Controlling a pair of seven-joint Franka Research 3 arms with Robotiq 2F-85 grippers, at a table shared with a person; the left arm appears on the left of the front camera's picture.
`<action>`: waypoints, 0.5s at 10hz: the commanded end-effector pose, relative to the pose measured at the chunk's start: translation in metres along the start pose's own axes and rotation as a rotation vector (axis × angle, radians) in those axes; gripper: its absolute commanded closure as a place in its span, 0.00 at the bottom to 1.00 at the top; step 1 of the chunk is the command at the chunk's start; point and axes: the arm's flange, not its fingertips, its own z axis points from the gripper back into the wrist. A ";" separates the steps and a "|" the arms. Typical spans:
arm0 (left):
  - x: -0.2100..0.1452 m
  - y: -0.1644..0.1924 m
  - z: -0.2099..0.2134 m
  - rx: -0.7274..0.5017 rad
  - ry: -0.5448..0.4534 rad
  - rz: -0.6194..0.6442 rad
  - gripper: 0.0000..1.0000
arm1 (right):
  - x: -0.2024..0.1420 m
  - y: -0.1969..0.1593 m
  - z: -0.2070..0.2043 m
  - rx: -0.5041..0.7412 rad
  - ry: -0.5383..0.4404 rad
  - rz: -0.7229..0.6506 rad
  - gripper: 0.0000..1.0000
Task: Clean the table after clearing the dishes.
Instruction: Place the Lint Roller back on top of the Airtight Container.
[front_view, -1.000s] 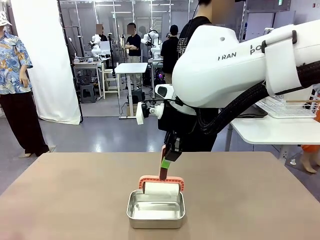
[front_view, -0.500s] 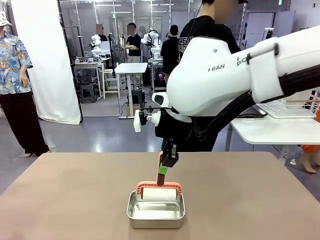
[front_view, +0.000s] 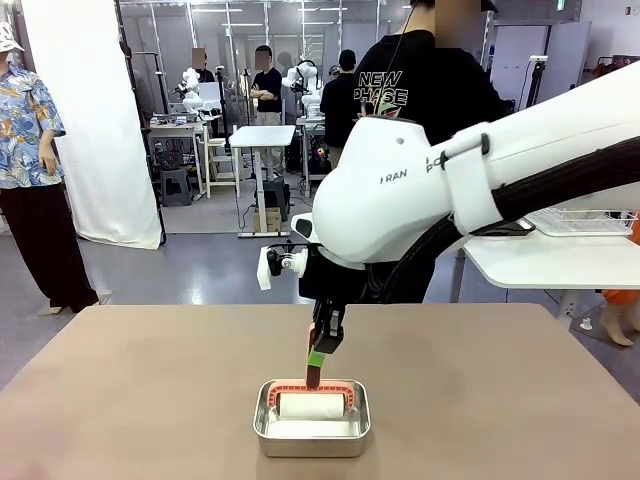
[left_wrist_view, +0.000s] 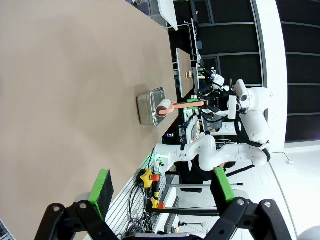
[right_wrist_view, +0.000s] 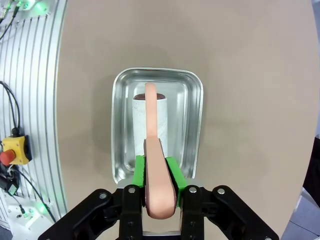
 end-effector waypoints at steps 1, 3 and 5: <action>-0.004 -0.002 0.001 -0.001 -0.007 -0.005 0.00 | 0.006 -0.011 -0.006 -0.044 0.018 -0.004 0.78; -0.004 -0.002 0.001 -0.001 -0.007 -0.005 0.00 | 0.002 -0.020 -0.016 -0.040 0.030 -0.016 0.78; -0.004 -0.002 0.001 -0.001 -0.007 -0.005 0.00 | 0.001 -0.024 -0.025 -0.039 0.041 -0.021 0.78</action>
